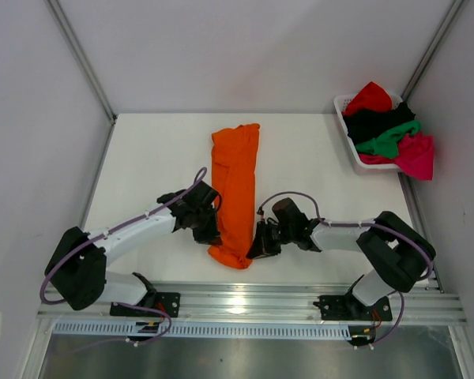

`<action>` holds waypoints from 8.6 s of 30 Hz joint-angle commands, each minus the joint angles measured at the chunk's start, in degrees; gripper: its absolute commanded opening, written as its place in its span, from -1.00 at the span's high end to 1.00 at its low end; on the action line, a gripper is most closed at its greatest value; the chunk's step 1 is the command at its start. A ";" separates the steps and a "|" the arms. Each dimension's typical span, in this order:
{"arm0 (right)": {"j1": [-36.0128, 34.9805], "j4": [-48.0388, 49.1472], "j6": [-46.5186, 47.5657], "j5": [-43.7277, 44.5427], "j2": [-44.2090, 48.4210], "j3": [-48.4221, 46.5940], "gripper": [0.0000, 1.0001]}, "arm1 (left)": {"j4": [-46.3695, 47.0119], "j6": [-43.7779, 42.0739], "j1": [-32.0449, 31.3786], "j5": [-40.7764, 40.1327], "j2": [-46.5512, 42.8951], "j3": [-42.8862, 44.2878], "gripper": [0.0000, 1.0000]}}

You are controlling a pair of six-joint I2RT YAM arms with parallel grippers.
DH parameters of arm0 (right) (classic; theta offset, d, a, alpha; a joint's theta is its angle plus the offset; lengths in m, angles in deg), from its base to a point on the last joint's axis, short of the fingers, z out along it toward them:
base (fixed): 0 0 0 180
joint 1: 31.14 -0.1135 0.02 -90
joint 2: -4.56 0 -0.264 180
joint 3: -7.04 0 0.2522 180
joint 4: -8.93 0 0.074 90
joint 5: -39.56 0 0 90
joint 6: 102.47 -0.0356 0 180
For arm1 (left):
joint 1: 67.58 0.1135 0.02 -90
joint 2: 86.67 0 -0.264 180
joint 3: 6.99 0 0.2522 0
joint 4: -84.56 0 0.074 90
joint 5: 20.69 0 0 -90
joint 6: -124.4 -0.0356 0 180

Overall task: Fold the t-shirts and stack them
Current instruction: Fold the tshirt

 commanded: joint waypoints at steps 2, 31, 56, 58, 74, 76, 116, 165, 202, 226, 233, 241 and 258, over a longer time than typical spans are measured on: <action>-2.90 1.65 -2.00 -0.88 -3.22 1.81 0.60 | 0.62 -0.06 -0.94 0.84 0.66 -0.46 0.54; -6.16 26.43 -18.25 4.38 13.65 22.98 -0.17 | -0.17 -1.56 -1.91 0.41 6.11 4.82 -0.15; -7.39 62.84 -28.90 4.91 -15.27 21.50 -0.13 | -1.49 -1.47 -2.00 -0.56 2.42 4.90 -0.16; -7.39 61.70 -28.46 5.08 -14.39 21.15 -0.13 | -1.41 -1.47 -1.91 -0.56 2.33 4.82 -0.16; -7.82 61.69 -28.98 4.03 -17.20 19.39 0.01 | -1.58 -1.47 -1.91 -1.53 1.71 3.24 -0.15; -8.09 61.08 -29.07 4.12 -17.11 19.39 0.01 | -1.41 -1.47 -1.91 -1.71 1.63 2.89 -0.15; -6.51 65.38 -30.30 -0.01 -21.33 19.30 0.79 | 17.82 16.80 -2.09 -3.98 -27.43 -31.72 -0.17; -6.42 63.80 -30.04 -3.09 -24.67 15.52 0.80 | 18.34 0.82 -2.17 10.70 -48.57 -39.42 -0.32; -6.51 65.73 -30.65 -4.85 -27.66 13.76 0.80 | 29.35 1.61 -2.18 3.83 -36.18 -39.31 -0.32; -6.33 67.84 -31.45 -5.02 -28.72 14.20 0.80 | 28.92 0.55 -2.17 3.66 -29.66 -36.76 0.99; -5.45 58.81 -26.53 -5.11 -23.02 12.18 0.81 | 18.66 -0.24 -2.18 -1.08 -30.10 -28.25 0.99; -2.38 34.46 -15.19 -1.86 -10.53 8.14 0.89 | 15.38 -1.65 -2.17 -3.55 -29.67 -23.92 0.99; 3.95 13.62 -5.96 1.65 -1.47 -0.56 1.00 | 15.30 -0.24 -2.17 -2.50 -22.11 -18.04 0.99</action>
